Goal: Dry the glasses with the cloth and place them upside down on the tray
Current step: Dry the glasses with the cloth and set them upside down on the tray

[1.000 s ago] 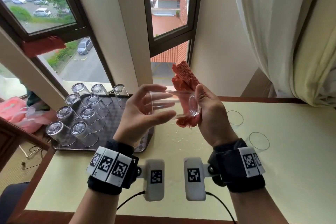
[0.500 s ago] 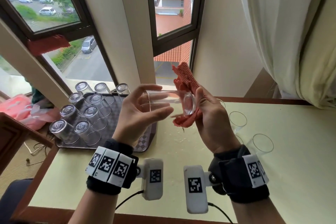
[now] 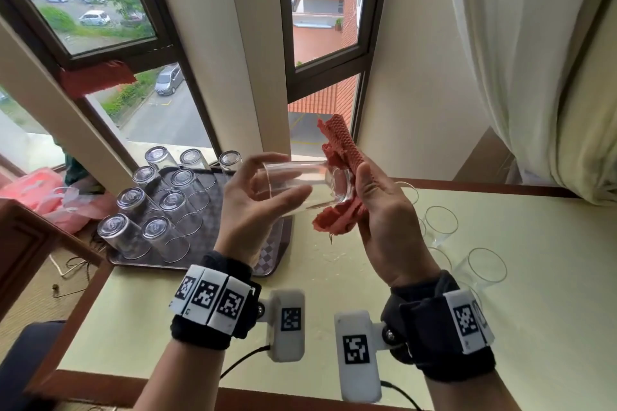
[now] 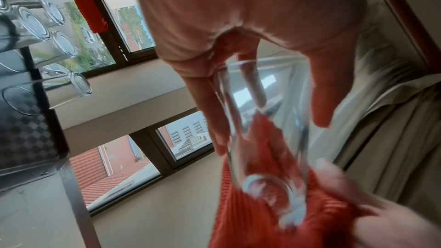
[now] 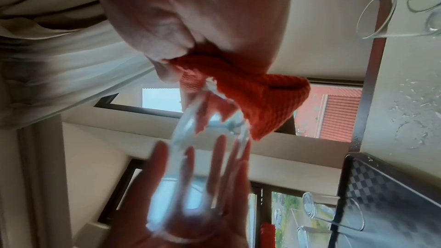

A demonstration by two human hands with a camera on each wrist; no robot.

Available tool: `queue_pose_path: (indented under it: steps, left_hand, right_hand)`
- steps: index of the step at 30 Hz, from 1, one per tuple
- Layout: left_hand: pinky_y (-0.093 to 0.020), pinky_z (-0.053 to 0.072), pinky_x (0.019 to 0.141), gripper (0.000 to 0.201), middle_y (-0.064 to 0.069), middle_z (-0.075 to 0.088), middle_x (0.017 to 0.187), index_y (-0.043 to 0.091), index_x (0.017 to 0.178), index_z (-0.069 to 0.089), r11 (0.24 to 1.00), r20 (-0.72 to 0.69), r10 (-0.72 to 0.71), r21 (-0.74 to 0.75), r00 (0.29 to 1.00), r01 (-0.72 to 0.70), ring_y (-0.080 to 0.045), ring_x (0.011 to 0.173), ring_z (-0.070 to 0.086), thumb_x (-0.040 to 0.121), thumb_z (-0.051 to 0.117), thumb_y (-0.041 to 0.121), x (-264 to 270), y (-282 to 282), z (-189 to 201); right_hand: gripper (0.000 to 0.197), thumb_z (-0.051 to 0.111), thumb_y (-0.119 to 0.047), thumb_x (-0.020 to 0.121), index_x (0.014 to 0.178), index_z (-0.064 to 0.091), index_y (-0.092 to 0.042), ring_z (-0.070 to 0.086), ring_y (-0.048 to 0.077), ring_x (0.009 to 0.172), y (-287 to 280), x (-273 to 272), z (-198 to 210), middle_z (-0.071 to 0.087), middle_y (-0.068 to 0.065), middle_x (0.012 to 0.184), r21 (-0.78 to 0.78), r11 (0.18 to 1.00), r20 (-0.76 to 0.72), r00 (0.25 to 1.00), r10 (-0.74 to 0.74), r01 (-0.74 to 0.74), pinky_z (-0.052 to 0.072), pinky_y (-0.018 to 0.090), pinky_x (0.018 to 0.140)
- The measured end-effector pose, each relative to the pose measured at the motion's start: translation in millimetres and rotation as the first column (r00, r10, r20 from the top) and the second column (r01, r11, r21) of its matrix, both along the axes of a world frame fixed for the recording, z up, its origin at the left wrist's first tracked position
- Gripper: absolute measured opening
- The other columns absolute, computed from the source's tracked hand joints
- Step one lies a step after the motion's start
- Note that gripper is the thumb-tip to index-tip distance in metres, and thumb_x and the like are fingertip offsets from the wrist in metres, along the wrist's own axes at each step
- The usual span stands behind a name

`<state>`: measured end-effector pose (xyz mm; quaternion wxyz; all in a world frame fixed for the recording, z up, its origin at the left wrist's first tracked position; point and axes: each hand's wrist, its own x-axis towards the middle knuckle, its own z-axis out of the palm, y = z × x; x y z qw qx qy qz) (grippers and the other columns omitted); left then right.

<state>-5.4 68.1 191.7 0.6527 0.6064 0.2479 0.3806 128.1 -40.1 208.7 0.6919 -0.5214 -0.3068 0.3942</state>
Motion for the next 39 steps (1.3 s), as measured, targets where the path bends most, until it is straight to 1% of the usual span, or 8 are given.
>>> queue_pose_path:
  steps: [5,7,10,14,22,30,35,39]
  left_hand:
    - [-0.042,0.062,0.077,0.061,-0.015,0.074,0.107,0.015,0.113,0.063,0.994,-0.03,-0.104,0.035,0.994,0.105,-0.034,0.091,0.075,0.058,0.086,0.023,-2.6,-0.9,2.2]
    - [-0.043,0.062,0.077,0.061,-0.012,0.075,0.106,0.017,0.113,0.063,0.998,-0.01,-0.047,0.046,0.999,0.047,-0.032,0.091,0.075,0.057,0.086,0.027,-0.3,-1.6,0.9]
    - [-0.046,0.062,0.079,0.064,-0.009,0.076,0.105,0.019,0.11,0.061,1.0,0.015,0.007,0.006,1.0,-0.007,-0.032,0.091,0.075,0.053,0.088,0.031,-1.8,-1.8,1.0]
    - [-0.045,0.062,0.079,0.069,-0.014,0.074,0.107,0.021,0.112,0.065,0.996,-0.001,-0.072,0.046,0.997,0.072,-0.035,0.094,0.074,0.052,0.094,0.039,-4.3,-2.0,5.6]
    - [-0.042,0.062,0.077,0.063,-0.011,0.075,0.106,0.018,0.113,0.061,1.0,-0.013,-0.016,0.002,1.0,0.016,-0.034,0.093,0.074,0.056,0.088,0.025,-3.8,-2.2,2.0]
    - [-0.03,0.06,0.074,0.06,-0.009,0.074,0.106,0.015,0.117,0.056,0.986,0.074,0.06,-0.158,0.995,-0.048,-0.027,0.097,0.074,0.063,0.081,0.009,12.2,-17.6,-15.8]
    - [-0.028,0.058,0.082,0.075,-0.002,0.066,0.123,0.029,0.118,0.059,0.999,-0.136,0.006,-0.044,0.991,-0.012,-0.017,0.109,0.067,0.05,0.088,0.045,17.0,-23.5,-32.2]
    - [-0.027,0.057,0.084,0.075,0.0,0.072,0.104,0.03,0.11,0.061,0.997,-0.306,-0.051,0.031,0.951,0.064,-0.013,0.098,0.071,0.046,0.099,0.036,15.3,-15.5,-35.2]
  right_hand:
    - [0.063,0.033,-0.049,0.089,0.141,0.053,-0.018,0.072,0.013,0.09,0.2,5.6,-4.7,0.072,-0.008,0.108,-0.032,0.999,0.085,0.996,-0.028,0.031,0.062,0.03,0.066]
    - [0.065,0.035,-0.049,0.089,0.144,0.048,-0.02,0.07,0.021,0.092,0.9,0.7,-4.9,0.071,-0.005,0.113,-0.03,0.999,0.079,0.997,-0.014,0.017,0.061,0.043,0.072]
    - [0.067,0.036,-0.049,0.087,0.148,0.042,-0.023,0.068,0.034,0.084,1.0,-6.1,-2.6,0.072,-0.018,0.105,-0.018,1.0,0.066,0.998,-0.015,0.016,0.06,0.039,0.076]
    - [0.061,0.035,-0.05,0.091,0.14,0.052,-0.019,0.07,0.029,0.083,3.6,-2.0,-5.2,0.068,0.012,0.116,-0.024,0.999,-0.008,1.0,-0.027,0.027,0.058,0.057,0.074]
    - [0.046,0.04,-0.044,0.092,0.13,0.056,-0.023,0.07,0.021,0.105,2.3,-6.7,-21.3,0.07,0.005,0.121,-0.01,1.0,-0.143,0.989,0.028,-0.029,0.058,0.029,0.078]
    - [0.047,0.06,-0.022,0.086,0.13,0.055,-0.006,0.064,0.036,0.115,4.1,2.9,-23.9,0.063,0.022,0.127,0.048,0.998,-0.365,0.929,0.056,-0.041,0.058,0.038,0.092]
    - [0.048,0.074,-0.017,0.068,0.114,0.06,-0.008,0.068,0.031,0.09,4.8,12.8,-31.5,0.066,0.015,0.105,0.004,0.994,-0.322,0.942,-0.098,0.105,0.06,0.042,0.079]
    - [0.048,0.081,-0.012,0.058,0.103,0.065,-0.008,0.068,0.029,0.083,-1.2,22.8,-33.8,0.072,0.009,0.09,-0.029,0.991,-0.11,0.985,-0.134,0.132,0.058,0.043,0.076]
